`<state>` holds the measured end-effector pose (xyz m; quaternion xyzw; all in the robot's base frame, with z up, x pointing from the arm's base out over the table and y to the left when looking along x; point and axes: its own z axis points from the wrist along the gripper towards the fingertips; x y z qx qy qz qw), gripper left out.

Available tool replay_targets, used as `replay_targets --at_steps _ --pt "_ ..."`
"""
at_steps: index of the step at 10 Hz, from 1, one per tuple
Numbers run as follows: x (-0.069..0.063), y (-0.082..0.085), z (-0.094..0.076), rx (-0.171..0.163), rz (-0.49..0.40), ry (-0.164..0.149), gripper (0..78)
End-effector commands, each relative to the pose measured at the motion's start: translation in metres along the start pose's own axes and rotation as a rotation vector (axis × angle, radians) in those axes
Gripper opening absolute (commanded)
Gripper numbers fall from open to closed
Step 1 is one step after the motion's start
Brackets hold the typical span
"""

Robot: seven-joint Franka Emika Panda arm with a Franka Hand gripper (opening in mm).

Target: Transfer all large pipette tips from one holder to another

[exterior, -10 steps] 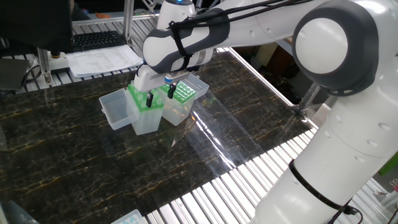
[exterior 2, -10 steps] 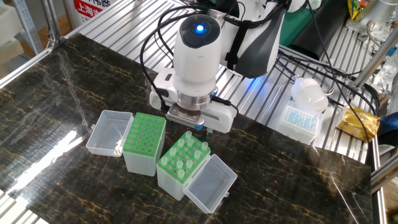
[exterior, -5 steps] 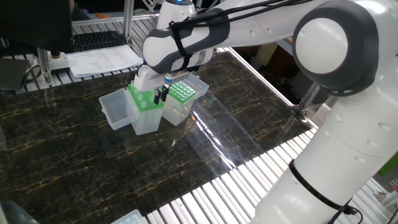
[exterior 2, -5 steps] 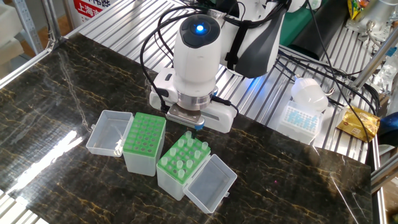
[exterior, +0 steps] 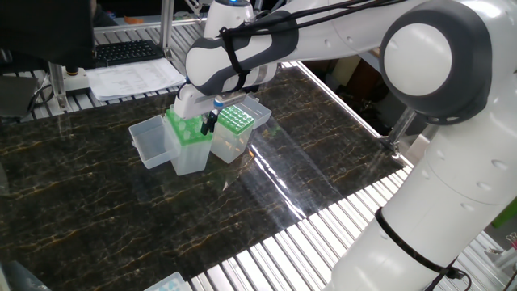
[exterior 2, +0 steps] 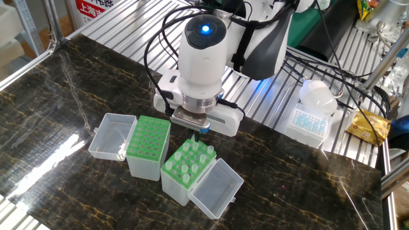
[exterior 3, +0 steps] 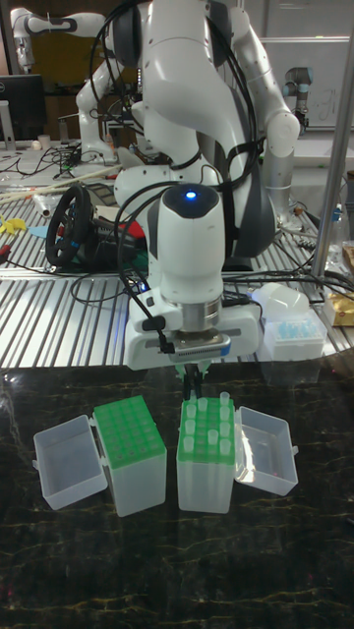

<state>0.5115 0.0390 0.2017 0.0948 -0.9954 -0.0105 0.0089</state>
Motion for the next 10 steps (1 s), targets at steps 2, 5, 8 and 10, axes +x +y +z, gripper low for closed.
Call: replay_targets --at_steps 2,5,8,10 --pt "-0.001 0.000 -0.001 0.001 0.001 -0.003 1.2" --pt "0.009 -0.003 -0.031 0.013 0.041 0.028 1.2" --pt "0.012 -0.003 -0.037 0.013 0.054 0.029 1.2" --pt "0.013 0.000 -0.042 0.014 0.084 0.026 1.2"
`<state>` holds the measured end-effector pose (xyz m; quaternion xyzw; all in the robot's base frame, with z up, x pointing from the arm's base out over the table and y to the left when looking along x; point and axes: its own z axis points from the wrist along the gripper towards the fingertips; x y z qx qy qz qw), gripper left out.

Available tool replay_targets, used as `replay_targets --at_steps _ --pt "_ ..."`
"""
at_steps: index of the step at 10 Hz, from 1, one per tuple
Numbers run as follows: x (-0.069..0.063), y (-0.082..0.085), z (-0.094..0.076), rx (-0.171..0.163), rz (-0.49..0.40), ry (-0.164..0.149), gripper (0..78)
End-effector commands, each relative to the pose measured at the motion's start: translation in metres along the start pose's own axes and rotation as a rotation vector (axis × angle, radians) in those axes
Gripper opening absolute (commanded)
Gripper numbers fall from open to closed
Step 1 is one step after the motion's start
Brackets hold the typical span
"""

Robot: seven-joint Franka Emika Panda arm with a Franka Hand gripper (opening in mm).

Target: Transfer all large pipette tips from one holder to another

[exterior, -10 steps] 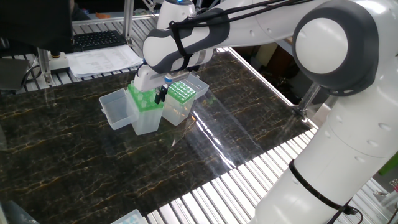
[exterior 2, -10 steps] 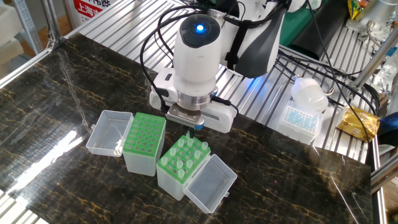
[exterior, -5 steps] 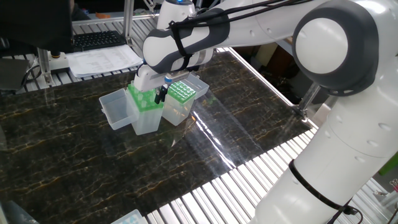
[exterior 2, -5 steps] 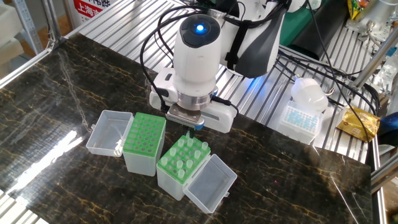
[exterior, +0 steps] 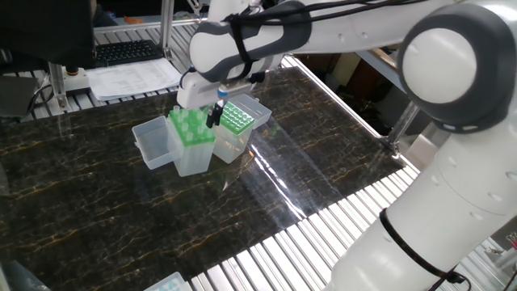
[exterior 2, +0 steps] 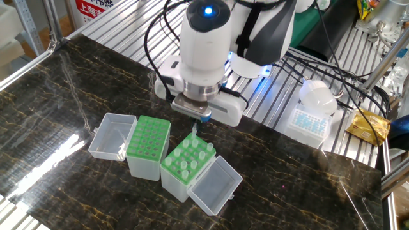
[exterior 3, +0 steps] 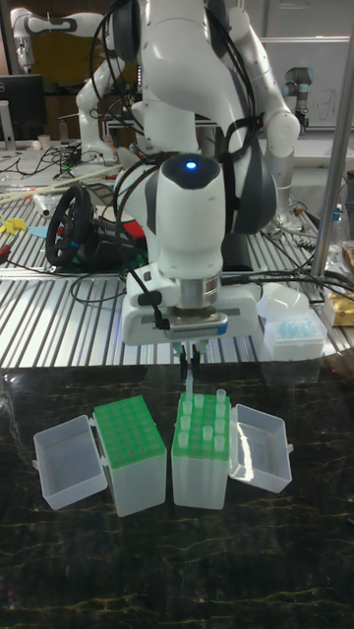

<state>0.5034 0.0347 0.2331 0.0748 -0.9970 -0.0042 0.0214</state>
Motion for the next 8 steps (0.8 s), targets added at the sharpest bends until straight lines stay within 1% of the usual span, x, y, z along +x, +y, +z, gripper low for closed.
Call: replay_targets --at_steps 1,3,4,5,8 --pt "0.005 0.004 -0.016 0.004 0.060 0.000 1.2" --pt "0.007 0.010 -0.027 0.009 0.087 -0.002 1.2" --pt "0.008 0.011 -0.030 0.010 0.092 -0.002 1.2" --pt "0.007 0.011 -0.037 0.013 0.097 -0.001 1.2" --pt "0.006 0.006 -0.048 0.014 0.097 0.000 1.2"
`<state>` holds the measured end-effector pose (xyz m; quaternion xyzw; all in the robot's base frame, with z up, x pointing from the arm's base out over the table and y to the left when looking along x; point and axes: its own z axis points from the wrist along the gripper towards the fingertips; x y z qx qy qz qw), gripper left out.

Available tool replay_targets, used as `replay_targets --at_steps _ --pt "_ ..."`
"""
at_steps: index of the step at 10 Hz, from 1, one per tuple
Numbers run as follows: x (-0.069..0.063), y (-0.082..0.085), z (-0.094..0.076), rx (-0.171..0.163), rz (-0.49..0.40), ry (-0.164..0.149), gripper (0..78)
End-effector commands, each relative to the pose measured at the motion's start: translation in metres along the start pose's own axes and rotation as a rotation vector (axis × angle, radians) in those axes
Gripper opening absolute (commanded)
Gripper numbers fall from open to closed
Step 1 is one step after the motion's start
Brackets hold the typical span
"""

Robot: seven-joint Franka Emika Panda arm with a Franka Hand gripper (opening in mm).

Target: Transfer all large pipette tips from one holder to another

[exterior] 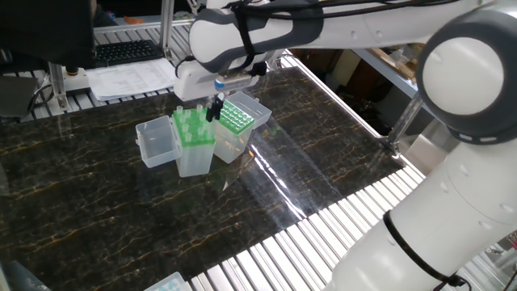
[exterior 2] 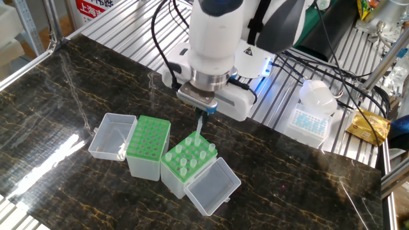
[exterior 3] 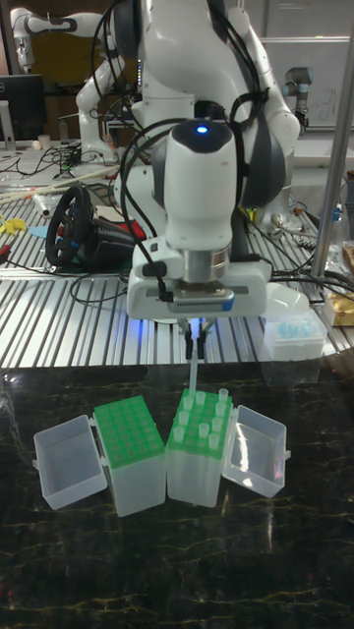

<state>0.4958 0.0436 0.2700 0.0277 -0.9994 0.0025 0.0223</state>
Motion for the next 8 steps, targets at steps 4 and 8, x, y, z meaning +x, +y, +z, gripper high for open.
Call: replay_targets --at_steps 4,8 --pt "-0.003 -0.012 -0.026 0.003 0.021 -0.001 1.2" --pt "-0.007 -0.005 -0.061 -0.002 0.076 0.015 1.2"
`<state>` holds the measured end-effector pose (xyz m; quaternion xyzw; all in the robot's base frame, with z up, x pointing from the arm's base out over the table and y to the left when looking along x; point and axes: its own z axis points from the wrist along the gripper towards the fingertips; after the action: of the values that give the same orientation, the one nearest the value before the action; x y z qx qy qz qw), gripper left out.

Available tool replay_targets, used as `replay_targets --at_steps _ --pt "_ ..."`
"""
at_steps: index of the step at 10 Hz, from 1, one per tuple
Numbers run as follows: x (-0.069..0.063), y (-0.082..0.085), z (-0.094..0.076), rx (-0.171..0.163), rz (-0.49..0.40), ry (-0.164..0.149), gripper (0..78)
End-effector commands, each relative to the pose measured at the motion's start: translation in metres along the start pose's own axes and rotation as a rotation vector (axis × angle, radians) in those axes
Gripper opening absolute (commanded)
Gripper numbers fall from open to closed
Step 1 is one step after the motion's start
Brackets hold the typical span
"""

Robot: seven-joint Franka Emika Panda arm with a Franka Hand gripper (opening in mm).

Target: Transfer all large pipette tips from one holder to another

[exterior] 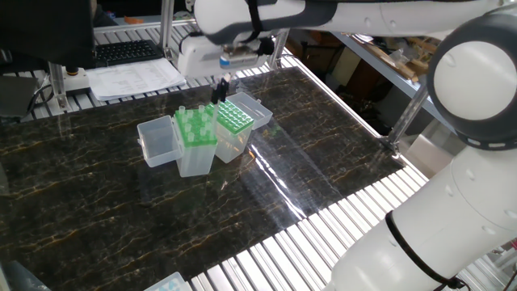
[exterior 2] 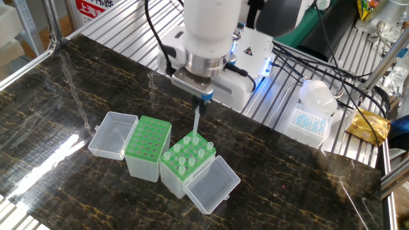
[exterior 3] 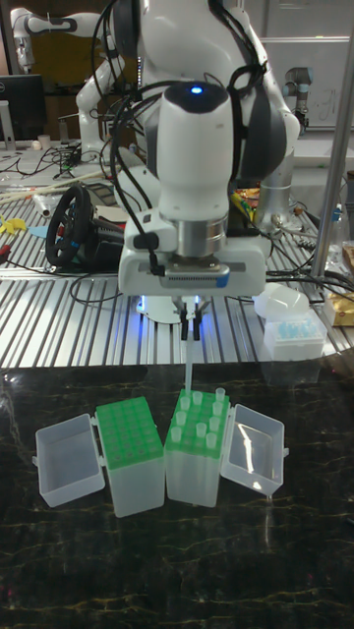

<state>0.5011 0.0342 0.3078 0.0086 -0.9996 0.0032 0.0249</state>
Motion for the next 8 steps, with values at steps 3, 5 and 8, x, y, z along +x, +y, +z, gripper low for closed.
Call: replay_targets --at_steps 3,5,8 --pt "-0.005 0.004 -0.031 -0.003 0.047 0.014 1.2" --pt "-0.008 0.003 -0.045 0.006 0.048 0.026 1.2" --pt "-0.013 -0.003 -0.065 0.021 0.040 0.041 1.2"
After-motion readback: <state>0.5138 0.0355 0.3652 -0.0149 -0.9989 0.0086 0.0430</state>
